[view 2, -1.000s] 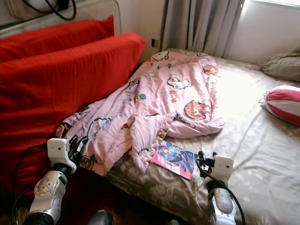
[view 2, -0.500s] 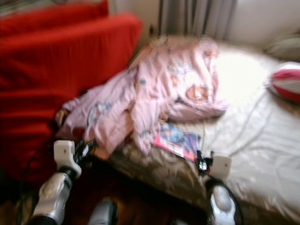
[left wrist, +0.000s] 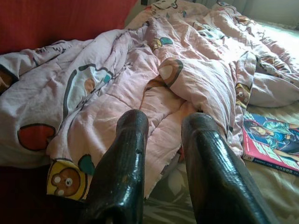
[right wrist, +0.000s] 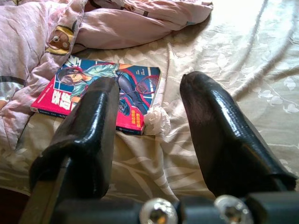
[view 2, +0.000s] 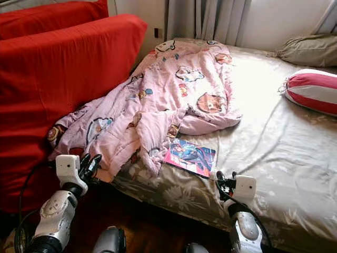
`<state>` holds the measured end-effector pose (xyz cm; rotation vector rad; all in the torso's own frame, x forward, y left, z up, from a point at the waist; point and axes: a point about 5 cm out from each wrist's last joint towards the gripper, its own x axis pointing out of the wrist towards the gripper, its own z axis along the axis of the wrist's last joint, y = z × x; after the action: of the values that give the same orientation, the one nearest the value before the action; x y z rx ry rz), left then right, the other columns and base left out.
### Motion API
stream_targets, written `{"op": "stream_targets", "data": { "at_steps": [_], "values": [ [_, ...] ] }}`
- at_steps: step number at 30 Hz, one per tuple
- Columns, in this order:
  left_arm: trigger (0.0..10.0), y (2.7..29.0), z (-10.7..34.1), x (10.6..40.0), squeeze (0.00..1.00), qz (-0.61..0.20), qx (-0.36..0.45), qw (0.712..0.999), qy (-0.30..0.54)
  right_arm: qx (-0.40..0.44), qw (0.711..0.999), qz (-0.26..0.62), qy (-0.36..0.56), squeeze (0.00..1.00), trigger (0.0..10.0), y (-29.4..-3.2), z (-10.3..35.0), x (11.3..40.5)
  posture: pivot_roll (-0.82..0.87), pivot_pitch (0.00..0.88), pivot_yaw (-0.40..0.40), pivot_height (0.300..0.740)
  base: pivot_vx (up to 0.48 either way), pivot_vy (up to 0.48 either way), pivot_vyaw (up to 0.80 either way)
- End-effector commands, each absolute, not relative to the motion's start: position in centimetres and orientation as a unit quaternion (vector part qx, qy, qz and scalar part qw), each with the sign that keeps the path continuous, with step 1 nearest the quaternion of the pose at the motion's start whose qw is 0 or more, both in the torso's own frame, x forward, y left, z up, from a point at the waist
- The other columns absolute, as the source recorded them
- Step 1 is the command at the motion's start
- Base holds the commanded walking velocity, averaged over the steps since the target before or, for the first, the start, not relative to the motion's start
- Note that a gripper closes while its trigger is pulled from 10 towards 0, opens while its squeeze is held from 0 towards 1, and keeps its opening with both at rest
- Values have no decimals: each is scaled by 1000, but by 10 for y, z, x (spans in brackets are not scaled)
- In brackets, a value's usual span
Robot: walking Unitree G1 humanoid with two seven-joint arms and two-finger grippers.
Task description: Clean up the room
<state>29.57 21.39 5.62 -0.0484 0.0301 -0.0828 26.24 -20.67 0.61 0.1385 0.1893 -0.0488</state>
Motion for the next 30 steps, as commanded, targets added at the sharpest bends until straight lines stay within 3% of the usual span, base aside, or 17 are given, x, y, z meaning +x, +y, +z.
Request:
{"op": "stream_targets", "data": {
  "at_steps": [1,30],
  "values": [
    [10000,212,52,294,0,-45,-33,998,24,72,992,-26,98,0,10000,-209,5,261,-27,84,-51,643,259,0,0],
    [10000,202,53,292,0,-81,-22,996,24,89,987,-8,131,0,10000,-201,-4,260,-20,93,-30,643,292,0,0]
  ]
}}
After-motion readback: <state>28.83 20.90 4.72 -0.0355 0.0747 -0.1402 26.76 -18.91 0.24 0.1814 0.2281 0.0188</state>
